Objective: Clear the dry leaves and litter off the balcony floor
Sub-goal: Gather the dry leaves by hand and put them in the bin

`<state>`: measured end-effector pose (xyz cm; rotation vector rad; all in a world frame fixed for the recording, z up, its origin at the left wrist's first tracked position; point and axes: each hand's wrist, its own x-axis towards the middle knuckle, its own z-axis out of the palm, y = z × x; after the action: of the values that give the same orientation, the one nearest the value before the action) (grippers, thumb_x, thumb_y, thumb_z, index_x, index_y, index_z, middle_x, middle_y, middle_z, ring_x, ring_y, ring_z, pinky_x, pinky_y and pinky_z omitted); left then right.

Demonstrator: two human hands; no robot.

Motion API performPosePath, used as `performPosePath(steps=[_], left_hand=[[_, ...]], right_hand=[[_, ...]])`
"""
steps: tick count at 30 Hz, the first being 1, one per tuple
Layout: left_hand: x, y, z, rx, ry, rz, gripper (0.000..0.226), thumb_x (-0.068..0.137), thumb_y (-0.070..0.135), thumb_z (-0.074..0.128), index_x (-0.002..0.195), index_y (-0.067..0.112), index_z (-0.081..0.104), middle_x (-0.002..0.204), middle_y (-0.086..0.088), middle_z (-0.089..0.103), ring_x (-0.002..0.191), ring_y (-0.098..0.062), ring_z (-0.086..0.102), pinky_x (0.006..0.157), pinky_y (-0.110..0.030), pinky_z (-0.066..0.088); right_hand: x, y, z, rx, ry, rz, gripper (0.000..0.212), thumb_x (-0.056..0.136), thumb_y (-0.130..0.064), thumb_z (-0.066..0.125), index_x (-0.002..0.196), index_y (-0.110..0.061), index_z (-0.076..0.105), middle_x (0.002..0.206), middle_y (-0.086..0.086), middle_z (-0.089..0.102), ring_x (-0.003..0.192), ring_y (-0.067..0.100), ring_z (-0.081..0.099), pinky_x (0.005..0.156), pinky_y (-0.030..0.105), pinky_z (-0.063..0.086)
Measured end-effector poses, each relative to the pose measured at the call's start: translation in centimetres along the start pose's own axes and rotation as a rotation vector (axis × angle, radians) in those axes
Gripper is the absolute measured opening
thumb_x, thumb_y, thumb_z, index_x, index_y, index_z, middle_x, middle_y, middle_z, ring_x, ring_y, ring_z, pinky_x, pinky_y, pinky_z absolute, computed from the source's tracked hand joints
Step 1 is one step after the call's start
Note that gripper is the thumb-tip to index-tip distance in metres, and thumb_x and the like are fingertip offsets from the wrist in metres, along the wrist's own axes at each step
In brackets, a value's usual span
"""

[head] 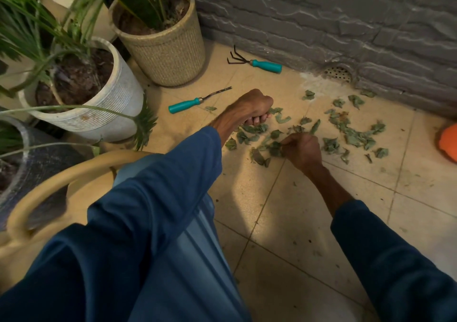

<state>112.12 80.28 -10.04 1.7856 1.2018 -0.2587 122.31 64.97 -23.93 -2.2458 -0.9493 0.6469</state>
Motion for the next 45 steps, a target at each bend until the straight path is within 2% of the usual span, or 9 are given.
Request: performPosePath(steps=[3, 6, 8, 13, 17, 21, 32, 38, 45], left_hand=[[-0.1, 0.2, 0.1, 0.012, -0.008, 0.001, 0.030, 0.100, 0.020, 0.040, 0.083, 0.016, 0.064, 0.064, 0.005, 0.053, 0.045, -0.007, 0.036, 0.039, -0.017, 0.025], [-0.2, 0.3, 0.1, 0.009, -0.020, 0.003, 0.030, 0.100, 0.019, 0.039, 0.085, 0.016, 0.065, 0.063, 0.006, 0.053, 0.045, -0.007, 0.037, 0.039, -0.017, 0.025], [-0.2, 0.4, 0.1, 0.010, -0.024, 0.001, 0.030, 0.099, 0.019, 0.039, 0.085, 0.015, 0.065, 0.062, 0.006, 0.053, 0.044, -0.007, 0.036, 0.039, -0.016, 0.024], [-0.2, 0.5, 0.3, 0.015, -0.022, -0.004, 0.029, 0.097, 0.018, 0.039, 0.084, 0.016, 0.065, 0.061, 0.007, 0.053, 0.041, -0.006, 0.036, 0.038, -0.016, 0.023], [-0.3, 0.6, 0.2, 0.015, -0.024, 0.000, 0.030, 0.098, 0.018, 0.039, 0.082, 0.015, 0.064, 0.062, 0.006, 0.053, 0.041, -0.007, 0.037, 0.038, -0.015, 0.024], [-0.3, 0.1, 0.0, 0.020, -0.029, -0.010, 0.031, 0.098, 0.019, 0.039, 0.079, 0.016, 0.064, 0.060, 0.006, 0.053, 0.042, -0.007, 0.037, 0.038, -0.018, 0.025], [-0.3, -0.3, -0.5, 0.033, -0.044, -0.009, 0.031, 0.100, 0.019, 0.040, 0.081, 0.015, 0.063, 0.061, 0.006, 0.052, 0.045, -0.007, 0.037, 0.040, -0.018, 0.026], [-0.3, -0.4, -0.5, 0.048, -0.046, -0.007, 0.031, 0.100, 0.019, 0.040, 0.080, 0.015, 0.063, 0.059, 0.006, 0.052, 0.044, -0.007, 0.037, 0.040, -0.018, 0.026], [-0.4, -0.6, -0.7, 0.058, -0.047, -0.023, 0.031, 0.099, 0.020, 0.040, 0.080, 0.015, 0.064, 0.060, 0.006, 0.052, 0.043, -0.007, 0.036, 0.040, -0.019, 0.026]], right_hand=[[0.1, 0.7, -1.5, 0.101, 0.037, 0.052, 0.025, 0.083, -0.009, 0.079, 0.104, -0.018, 0.071, 0.087, -0.007, 0.073, 0.080, 0.007, 0.068, 0.060, 0.007, 0.048], [0.4, 1.6, -2.5, 0.181, -0.004, 0.080, 0.029, 0.082, -0.005, 0.080, 0.106, -0.018, 0.074, 0.085, -0.006, 0.074, 0.087, 0.013, 0.072, 0.081, 0.034, 0.060], [0.1, 1.9, -2.8, 0.164, -0.062, -0.025, 0.027, 0.081, 0.000, 0.080, 0.091, -0.025, 0.077, 0.091, 0.002, 0.076, 0.085, 0.014, 0.073, 0.085, 0.040, 0.061], [-1.9, 0.0, -0.6, 0.026, -0.268, -0.220, 0.017, 0.079, 0.001, 0.081, 0.092, -0.009, 0.081, 0.094, 0.005, 0.077, 0.085, 0.018, 0.071, 0.080, 0.031, 0.055], [-2.4, -0.9, 2.6, -0.129, -0.260, -0.181, 0.013, 0.082, -0.003, 0.077, 0.090, -0.013, 0.077, 0.105, 0.001, 0.065, 0.097, 0.015, 0.060, 0.084, 0.026, 0.047], [-3.4, -0.4, 3.8, -0.167, -0.254, -0.247, 0.015, 0.089, 0.001, 0.062, 0.097, -0.008, 0.072, 0.105, 0.007, 0.061, 0.090, 0.020, 0.061, 0.069, 0.019, 0.046], [-4.9, 1.3, 3.7, -0.261, -0.240, -0.213, 0.024, 0.092, -0.008, 0.063, 0.115, -0.011, 0.067, 0.110, 0.009, 0.063, 0.098, 0.024, 0.060, 0.077, 0.029, 0.047], [-4.4, 1.5, 3.7, -0.298, -0.277, -0.242, 0.021, 0.091, -0.002, 0.061, 0.106, -0.008, 0.073, 0.107, 0.012, 0.062, 0.097, 0.026, 0.061, 0.075, 0.026, 0.045], [-2.4, -1.8, 3.0, -0.343, -0.158, -0.662, 0.023, 0.079, 0.007, 0.074, 0.094, -0.011, 0.077, 0.118, 0.014, 0.066, 0.108, 0.026, 0.060, 0.082, 0.031, 0.053]])
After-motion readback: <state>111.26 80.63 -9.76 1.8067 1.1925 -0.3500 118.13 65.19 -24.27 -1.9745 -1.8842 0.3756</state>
